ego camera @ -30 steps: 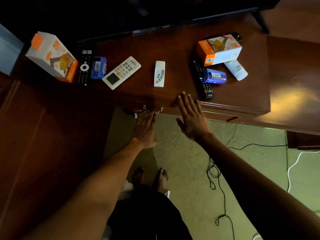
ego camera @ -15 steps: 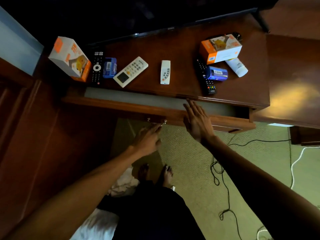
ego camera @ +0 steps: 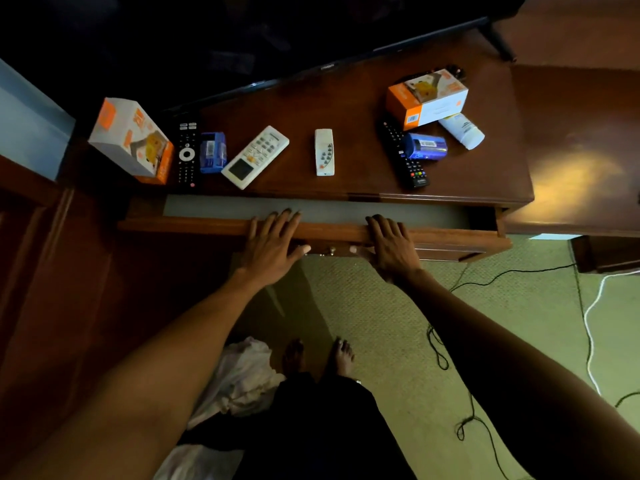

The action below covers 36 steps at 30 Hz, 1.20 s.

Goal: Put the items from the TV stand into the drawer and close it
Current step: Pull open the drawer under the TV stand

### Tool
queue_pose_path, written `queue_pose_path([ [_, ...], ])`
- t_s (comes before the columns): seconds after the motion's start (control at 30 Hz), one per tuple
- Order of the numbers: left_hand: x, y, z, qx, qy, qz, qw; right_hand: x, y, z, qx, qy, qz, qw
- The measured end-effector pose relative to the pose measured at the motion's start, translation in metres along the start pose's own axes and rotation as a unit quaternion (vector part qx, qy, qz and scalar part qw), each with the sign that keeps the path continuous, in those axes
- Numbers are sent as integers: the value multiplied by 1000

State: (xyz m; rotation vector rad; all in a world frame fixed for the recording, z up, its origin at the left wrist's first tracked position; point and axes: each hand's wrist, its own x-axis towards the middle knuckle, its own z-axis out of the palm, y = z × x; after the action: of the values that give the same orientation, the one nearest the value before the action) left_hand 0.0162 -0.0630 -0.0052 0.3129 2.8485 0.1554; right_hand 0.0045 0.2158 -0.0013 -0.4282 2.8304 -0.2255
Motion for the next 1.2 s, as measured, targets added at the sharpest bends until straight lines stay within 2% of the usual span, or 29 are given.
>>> queue_pose_path([
  [0.2,-24,8,6,-10,11,-3,1000,-28,-10,13,-5,30,6,1000],
  [0.53,-87,23,22,-8,-28,-8,1000,-96,-28,31,-10,-5,19,1000],
  [0.77,-127,31,35,-16,-27,0,1000,-138,-39,42,-16,5,22,1000],
  [1.03,-125,26,15,-57,-122,13,991,-139,-41,25,33,-25,31,999],
  [1.1,-119,22,-2,-115,-146,7,983,-129,-41,14,60,-25,29,997],
  [1.13,-116,19,-14,-163,-130,-7,978,-121,-42,7,68,-14,24,997],
  [1.2,-109,10,-39,-229,-15,-36,973,-98,-50,-14,85,8,11,996],
])
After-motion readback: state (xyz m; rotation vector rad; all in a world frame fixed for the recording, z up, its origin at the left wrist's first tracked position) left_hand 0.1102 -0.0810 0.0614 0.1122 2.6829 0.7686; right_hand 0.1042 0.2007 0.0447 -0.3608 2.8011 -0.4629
